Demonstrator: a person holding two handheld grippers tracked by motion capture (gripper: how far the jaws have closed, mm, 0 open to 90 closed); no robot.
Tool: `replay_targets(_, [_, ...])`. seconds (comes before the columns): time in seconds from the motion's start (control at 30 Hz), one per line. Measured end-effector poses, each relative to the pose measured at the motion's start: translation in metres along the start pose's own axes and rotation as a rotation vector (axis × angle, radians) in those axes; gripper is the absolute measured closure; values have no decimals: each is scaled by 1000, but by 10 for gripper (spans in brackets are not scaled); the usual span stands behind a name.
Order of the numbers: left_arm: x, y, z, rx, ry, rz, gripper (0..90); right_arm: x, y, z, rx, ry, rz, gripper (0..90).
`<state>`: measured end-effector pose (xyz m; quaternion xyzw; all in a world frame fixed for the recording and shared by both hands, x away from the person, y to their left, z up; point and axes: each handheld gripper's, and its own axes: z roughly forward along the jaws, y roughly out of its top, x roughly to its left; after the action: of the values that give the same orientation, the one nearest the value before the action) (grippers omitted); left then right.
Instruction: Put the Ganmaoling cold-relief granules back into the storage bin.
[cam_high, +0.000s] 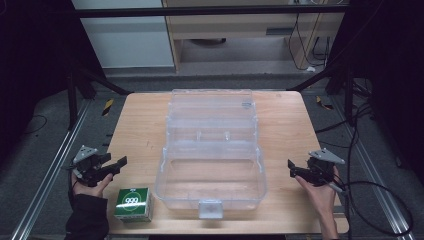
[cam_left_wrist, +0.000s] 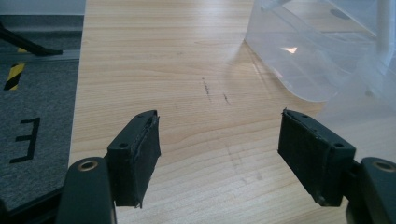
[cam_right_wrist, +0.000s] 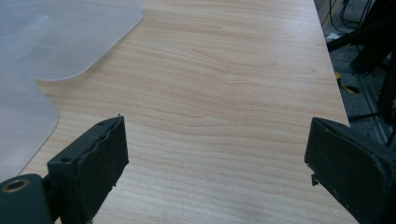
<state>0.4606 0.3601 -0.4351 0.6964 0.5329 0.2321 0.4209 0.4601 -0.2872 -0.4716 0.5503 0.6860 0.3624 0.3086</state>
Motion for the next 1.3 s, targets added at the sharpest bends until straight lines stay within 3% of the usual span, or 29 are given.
replay_targets(0.1, [-1,1,0,7,-7,12,280,3,1,-2,-5,13,-18,64])
replay_targets(0.17, [-2,4,-3,5,-45,23,280,4,2,-4,-3,20,-14,63])
replay_targets(0.23, [-2,4,-4,7,-57,27,280,3,3,-5,-4,19,-16,64])
replay_targets(0.57, [-12,16,-11,101,-163,177,269,3,5,-6,-7,8,-43,62])
replay_targets(0.87, [-14,23,-23,143,-241,246,245,2,4,-7,1,5,-52,59])
replay_targets(0.93, [-14,26,-29,172,-266,283,241,1,3,-8,1,2,-52,58])
replay_targets(1.1, [-15,34,-36,203,-322,316,234,1,1,-6,11,2,-56,55])
replay_targets(1.2, [-17,37,-38,211,-330,335,232,1,0,-5,18,2,-65,50])
replay_targets(1.3, [-22,43,-41,232,-358,379,232,1,0,-5,24,0,-67,47])
